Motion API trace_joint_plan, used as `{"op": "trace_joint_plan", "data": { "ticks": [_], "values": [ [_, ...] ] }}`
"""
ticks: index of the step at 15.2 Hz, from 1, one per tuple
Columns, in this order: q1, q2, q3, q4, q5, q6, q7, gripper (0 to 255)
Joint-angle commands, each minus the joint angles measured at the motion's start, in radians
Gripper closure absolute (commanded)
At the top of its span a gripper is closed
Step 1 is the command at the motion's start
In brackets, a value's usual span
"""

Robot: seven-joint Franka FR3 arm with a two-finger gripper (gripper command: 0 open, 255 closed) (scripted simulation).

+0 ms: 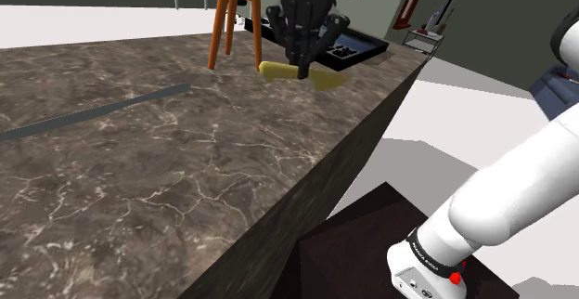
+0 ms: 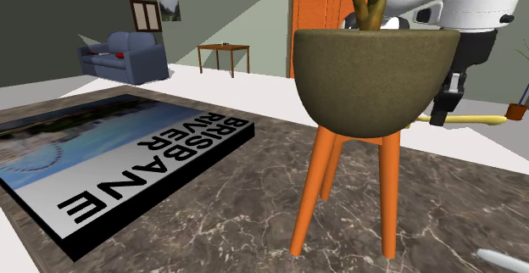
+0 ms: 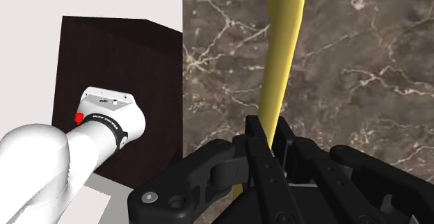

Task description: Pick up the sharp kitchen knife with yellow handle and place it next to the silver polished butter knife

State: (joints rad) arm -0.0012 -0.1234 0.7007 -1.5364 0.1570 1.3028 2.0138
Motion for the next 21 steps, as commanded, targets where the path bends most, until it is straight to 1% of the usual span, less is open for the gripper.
{"op": "trace_joint_plan", "data": {
  "ticks": [1, 4, 7, 9, 11, 14, 16, 18, 19, 21],
  "values": [
    [0.019, 0.024, 0.033, 0.018, -0.006, 0.006, 0.057, 255],
    [0.062, 0.093, 0.097, 0.072, -0.037, 0.015, 0.163, 255],
    [0.122, 0.184, 0.159, 0.141, -0.092, 0.018, 0.278, 255],
    [0.178, 0.257, 0.193, 0.197, -0.141, 0.016, 0.357, 255],
    [0.25, 0.335, 0.215, 0.264, -0.198, 0.007, 0.435, 255],
    [0.384, 0.46, 0.227, 0.388, -0.291, -0.023, 0.542, 255],
    [0.493, 0.546, 0.217, 0.495, -0.354, -0.055, 0.601, 255],
    [0.619, 0.641, 0.198, 0.635, -0.423, -0.103, 0.649, 255],
    [0.716, 0.71, 0.178, 0.756, -0.473, -0.148, 0.67, 255],
    [0.664, 0.674, 0.187, 0.656, -0.443, -0.09, 0.669, 255]
  ]
}}
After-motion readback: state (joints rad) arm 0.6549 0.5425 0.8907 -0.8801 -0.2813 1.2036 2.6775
